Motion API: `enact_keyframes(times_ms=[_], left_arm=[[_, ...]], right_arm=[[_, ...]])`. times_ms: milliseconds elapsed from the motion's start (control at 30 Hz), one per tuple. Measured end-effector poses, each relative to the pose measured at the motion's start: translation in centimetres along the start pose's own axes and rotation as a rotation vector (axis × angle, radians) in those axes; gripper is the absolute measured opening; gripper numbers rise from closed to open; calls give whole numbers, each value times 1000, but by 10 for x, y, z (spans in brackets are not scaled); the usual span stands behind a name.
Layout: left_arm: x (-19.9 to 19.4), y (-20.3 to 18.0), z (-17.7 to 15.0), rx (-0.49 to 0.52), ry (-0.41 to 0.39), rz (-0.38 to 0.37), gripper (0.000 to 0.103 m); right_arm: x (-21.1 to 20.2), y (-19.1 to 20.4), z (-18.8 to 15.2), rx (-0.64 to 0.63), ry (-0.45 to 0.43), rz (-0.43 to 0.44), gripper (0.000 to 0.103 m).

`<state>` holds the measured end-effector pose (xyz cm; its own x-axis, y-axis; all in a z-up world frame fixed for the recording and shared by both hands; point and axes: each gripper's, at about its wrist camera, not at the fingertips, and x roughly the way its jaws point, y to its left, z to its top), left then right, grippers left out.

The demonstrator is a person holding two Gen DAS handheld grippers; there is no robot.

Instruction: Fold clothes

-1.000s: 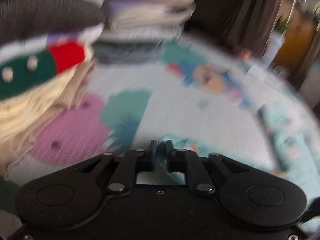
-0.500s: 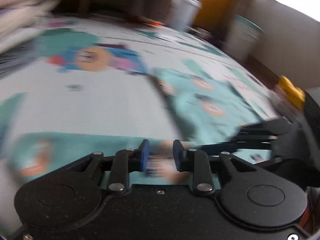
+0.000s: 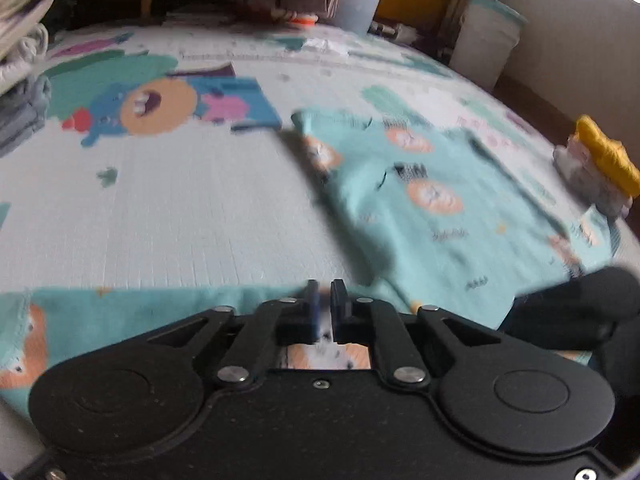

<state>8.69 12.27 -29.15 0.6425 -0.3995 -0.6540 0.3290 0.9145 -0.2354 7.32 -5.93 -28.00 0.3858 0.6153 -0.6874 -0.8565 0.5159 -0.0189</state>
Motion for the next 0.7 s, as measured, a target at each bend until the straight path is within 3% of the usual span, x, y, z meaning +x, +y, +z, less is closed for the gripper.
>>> enact_keyframes(times_ms=[67, 133, 300, 367, 433, 500, 700], left_arm=[[4, -12, 0, 47, 19, -28, 8], [18, -17, -5, 90, 41, 17, 6], [11, -21, 2, 62, -10, 19, 6], [15, -25, -1, 70, -4, -5, 6], [24, -24, -6, 72, 27, 17, 8], [20, -19, -4, 33, 14, 7, 8], [20, -43, 7, 126, -39, -72, 8]], right_arm=[[-2, 4, -2, -8, -2, 1, 28], [-4, 10, -5, -19, -10, 0, 29], [-6, 17, -6, -28, -7, -6, 29], [-6, 21, -7, -46, -12, -4, 29], [-7, 23, -8, -60, -16, -8, 28], [-9, 23, -6, -71, -17, -17, 28], [-14, 17, -9, -37, -7, -52, 28]])
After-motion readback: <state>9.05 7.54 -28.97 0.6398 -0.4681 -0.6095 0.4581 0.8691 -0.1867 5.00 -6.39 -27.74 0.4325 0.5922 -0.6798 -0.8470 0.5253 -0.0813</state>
